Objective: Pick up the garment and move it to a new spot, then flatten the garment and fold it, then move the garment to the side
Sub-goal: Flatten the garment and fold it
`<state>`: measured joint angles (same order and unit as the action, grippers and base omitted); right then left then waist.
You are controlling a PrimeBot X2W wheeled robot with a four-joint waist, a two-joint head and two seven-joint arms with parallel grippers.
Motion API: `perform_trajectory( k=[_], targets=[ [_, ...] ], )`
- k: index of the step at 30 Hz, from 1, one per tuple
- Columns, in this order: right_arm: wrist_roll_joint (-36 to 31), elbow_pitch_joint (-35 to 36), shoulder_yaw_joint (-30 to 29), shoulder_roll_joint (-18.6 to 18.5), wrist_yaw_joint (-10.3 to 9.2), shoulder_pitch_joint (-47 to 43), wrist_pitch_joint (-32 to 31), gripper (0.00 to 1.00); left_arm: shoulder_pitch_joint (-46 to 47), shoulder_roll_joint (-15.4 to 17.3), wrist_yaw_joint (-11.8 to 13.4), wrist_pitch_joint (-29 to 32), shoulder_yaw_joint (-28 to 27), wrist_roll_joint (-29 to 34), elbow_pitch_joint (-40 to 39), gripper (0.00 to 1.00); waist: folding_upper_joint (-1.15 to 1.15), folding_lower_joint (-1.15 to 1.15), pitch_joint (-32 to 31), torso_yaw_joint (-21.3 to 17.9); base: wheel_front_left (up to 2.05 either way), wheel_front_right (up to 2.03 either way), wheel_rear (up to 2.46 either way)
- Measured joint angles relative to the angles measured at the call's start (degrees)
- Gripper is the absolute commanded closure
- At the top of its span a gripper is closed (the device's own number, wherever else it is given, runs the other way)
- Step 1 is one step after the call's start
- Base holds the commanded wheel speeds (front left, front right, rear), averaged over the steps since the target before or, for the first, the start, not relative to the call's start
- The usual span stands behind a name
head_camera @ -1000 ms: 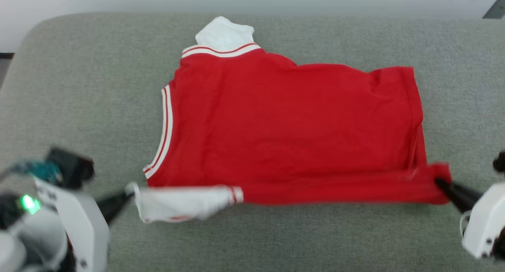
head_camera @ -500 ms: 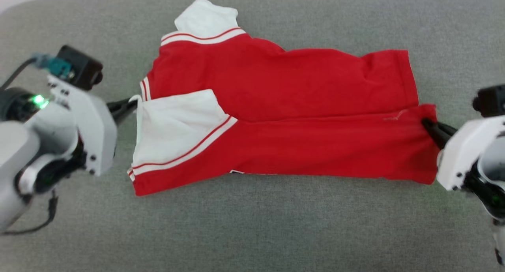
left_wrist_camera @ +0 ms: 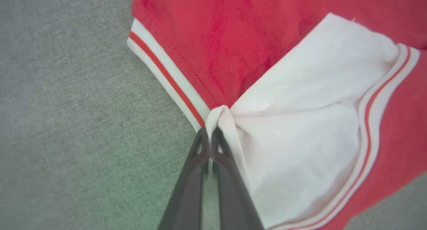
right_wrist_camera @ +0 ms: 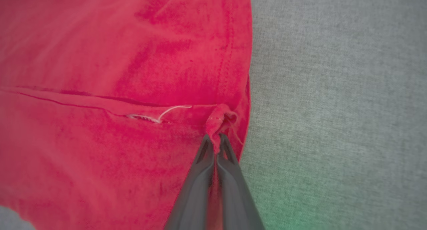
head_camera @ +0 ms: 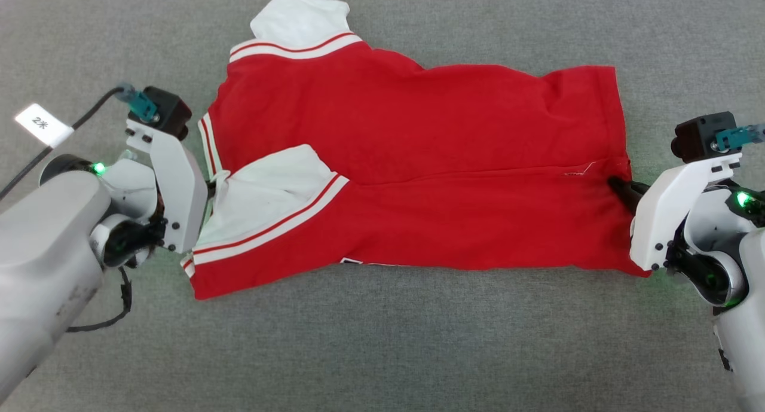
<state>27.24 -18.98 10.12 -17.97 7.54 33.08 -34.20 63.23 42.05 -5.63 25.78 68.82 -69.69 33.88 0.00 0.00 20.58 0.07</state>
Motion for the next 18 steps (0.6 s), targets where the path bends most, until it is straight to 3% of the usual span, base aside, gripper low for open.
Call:
perform_trajectory(
  k=[3, 5, 7, 8, 9, 10, 18],
  targets=[
    [0.5, -1.5, 0.8, -0.1, -0.01, 1.0, -0.1, 1.00, 0.3, -1.3, -0.5, 0.6, -0.1, -1.0, 2.8, 1.00, 0.00, 0.00, -0.2, -0.1, 0.00, 0.00, 0.00],
    [0.5, -2.0, 1.2, -0.2, -0.01, 1.7, -0.1, 1.00, 0.5, -1.9, -0.8, 1.0, -0.1, -1.4, 4.0, 0.86, 0.00, 0.00, -0.5, 0.0, 0.00, 0.00, 0.00],
    [0.6, -2.0, 1.5, -0.5, -0.01, 2.0, 0.5, 0.71, 1.2, -2.1, -0.9, 1.3, -0.2, -1.4, 4.5, 0.64, 0.00, 0.00, -0.9, 0.0, 0.00, 0.00, 0.00],
    [0.6, -2.0, 1.8, -0.8, -0.01, 2.2, 0.7, 0.53, 1.5, -2.0, -0.9, 1.2, -0.2, -1.4, 4.5, 0.39, 0.00, 0.00, -1.1, 0.1, 0.00, 0.00, 0.00],
    [0.8, -2.0, 1.9, -1.1, -0.01, 2.4, 1.0, 0.05, 1.7, -2.0, -0.9, 0.9, -0.3, -1.4, 4.5, 0.11, 0.00, 0.00, -1.3, 0.2, 0.00, 0.00, 0.00],
    [1.0, -1.9, 1.9, -1.3, 0.00, 2.6, 1.3, 0.00, 2.0, -1.9, -1.0, 0.9, -0.5, -1.4, 4.4, 0.00, 0.00, 0.00, -1.6, 0.3, 0.00, 0.00, 0.00],
    [2.1, 2.6, 0.2, -2.8, 0.00, 0.2, 5.9, 0.00, 2.4, 0.4, 1.0, 2.1, -1.2, -2.3, 0.2, 0.00, 0.00, 0.00, -4.4, 1.1, 0.00, 0.00, 0.00]
  ],
)
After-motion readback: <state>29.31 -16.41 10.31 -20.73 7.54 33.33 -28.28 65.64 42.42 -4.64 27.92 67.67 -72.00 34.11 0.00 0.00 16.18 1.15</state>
